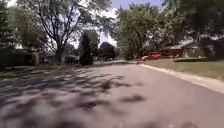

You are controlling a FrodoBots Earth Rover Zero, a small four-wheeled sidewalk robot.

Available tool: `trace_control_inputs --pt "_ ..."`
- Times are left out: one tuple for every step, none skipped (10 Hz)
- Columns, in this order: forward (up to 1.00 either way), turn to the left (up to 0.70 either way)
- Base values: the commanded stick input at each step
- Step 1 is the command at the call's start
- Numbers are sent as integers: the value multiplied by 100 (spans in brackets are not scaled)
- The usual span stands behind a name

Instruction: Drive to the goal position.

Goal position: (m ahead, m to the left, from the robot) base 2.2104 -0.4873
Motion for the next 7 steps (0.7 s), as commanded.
trace_control_inputs --pt "85 0" --pt "85 0" --pt "85 0" --pt "85 0" --pt "85 0" --pt "85 0" --pt "85 0"
